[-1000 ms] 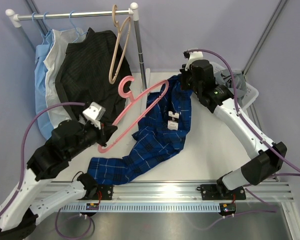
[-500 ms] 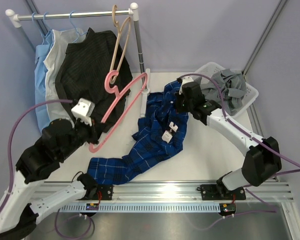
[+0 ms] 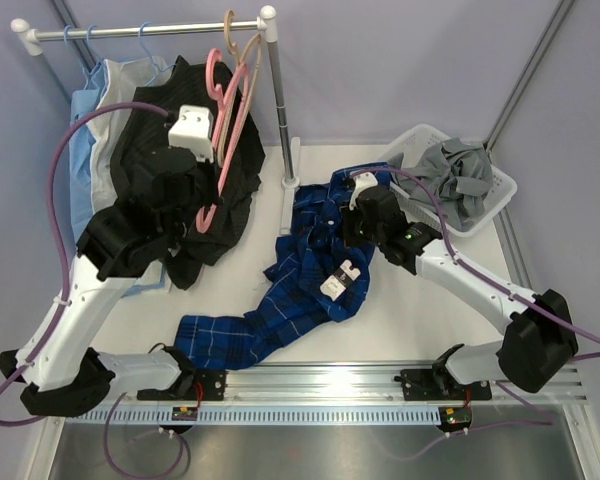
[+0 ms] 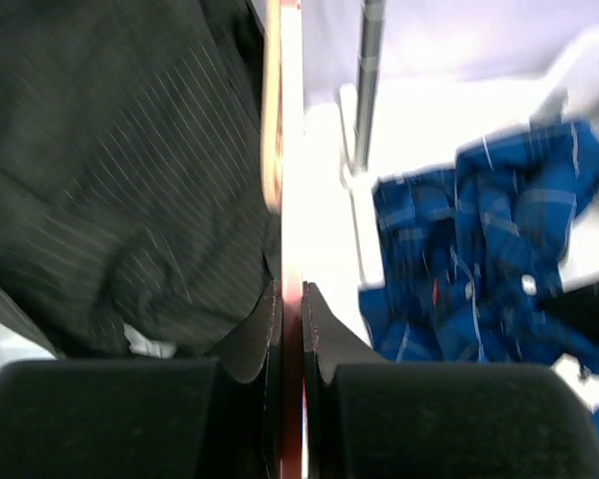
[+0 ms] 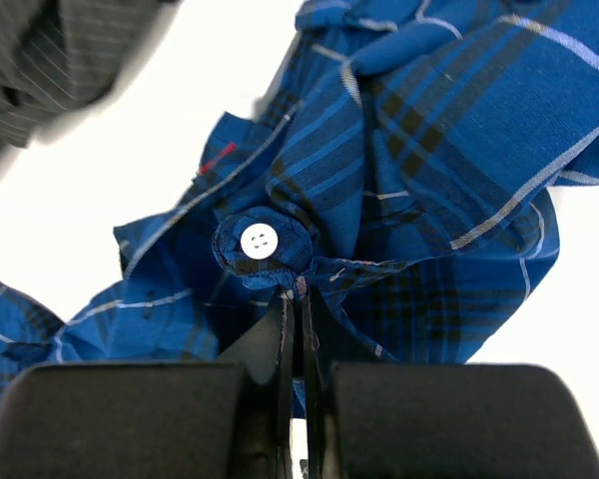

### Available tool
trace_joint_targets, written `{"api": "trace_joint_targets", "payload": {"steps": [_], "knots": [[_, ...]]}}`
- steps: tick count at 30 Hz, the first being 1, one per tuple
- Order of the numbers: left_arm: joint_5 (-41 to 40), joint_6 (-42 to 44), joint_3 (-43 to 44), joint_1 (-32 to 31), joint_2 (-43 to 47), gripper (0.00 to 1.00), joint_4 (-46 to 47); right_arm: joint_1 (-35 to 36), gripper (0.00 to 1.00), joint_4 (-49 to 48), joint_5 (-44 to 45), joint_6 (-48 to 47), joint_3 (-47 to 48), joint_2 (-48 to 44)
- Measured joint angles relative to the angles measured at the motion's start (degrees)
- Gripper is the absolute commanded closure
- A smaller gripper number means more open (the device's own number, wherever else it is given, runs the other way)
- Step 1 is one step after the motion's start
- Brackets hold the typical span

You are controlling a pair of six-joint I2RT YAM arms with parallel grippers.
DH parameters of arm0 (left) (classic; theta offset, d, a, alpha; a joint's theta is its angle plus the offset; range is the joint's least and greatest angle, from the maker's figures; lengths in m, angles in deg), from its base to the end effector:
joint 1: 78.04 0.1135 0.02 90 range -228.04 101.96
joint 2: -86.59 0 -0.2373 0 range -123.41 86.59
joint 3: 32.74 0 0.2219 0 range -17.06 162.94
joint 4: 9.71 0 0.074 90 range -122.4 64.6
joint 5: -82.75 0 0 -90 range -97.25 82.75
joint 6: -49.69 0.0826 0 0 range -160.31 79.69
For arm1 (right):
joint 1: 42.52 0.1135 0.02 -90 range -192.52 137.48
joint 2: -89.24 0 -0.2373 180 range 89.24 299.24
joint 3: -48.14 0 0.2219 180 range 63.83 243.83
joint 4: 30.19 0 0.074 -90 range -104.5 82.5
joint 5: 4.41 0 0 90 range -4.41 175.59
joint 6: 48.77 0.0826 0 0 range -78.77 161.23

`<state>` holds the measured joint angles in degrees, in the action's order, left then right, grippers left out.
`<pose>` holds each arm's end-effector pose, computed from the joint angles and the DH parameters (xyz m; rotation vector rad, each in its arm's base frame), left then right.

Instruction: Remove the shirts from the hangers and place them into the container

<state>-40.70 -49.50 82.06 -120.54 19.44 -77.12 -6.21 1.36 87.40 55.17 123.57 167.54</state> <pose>0.1869 -0.1095 0.4479 0.1529 1.8510 -0.0657 0.2615 0.1890 0.2463 -0.4105 2.1706 0.4627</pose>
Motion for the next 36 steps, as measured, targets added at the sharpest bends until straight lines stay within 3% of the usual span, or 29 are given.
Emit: {"api": "trace_joint_targets", "payload": {"steps": [7, 12, 36], "knots": [[0.00, 2.62, 14.82, 4.96, -11.50, 1.00, 2.51, 0.00, 1.00, -1.90, -0.92, 0.00, -1.25, -1.53], [0.55, 3.39, 20.76, 8.50, -19.02, 1.00, 2.62, 0.00, 1.00, -2.29, -1.03, -0.02, -2.54, -2.51], [16.00, 4.17, 23.04, 16.20, -29.97, 1.00, 8.00, 0.02, 1.00, -3.19, -1.97, 0.00, -4.17, -3.28]]}}
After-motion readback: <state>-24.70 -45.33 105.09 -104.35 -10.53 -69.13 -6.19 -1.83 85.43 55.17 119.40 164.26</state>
